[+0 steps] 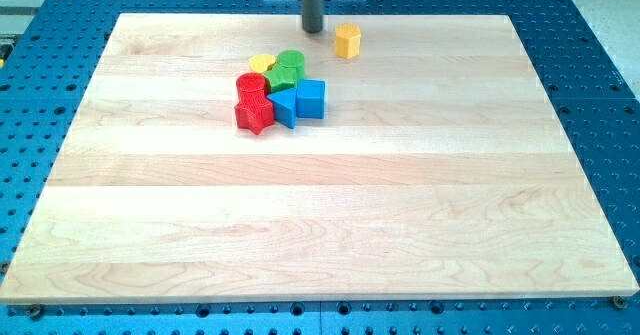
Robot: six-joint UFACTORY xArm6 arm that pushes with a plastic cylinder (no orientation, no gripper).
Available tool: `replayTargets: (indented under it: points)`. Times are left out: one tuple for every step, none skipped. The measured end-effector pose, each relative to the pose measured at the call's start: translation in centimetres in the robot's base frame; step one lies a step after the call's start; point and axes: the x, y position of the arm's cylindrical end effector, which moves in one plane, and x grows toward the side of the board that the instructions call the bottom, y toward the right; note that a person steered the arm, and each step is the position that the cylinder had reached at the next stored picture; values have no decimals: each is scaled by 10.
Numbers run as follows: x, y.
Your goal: Slide the hexagon above the blue cube
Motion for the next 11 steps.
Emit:
replayTargets:
  points:
    - [40,8]
    - [52,30]
    - [31,51]
    - [56,83]
    - [78,54]
    - [85,27]
    - [93,21]
    - [102,-2]
    - [103,-2]
    - [104,-2]
    - [105,-6]
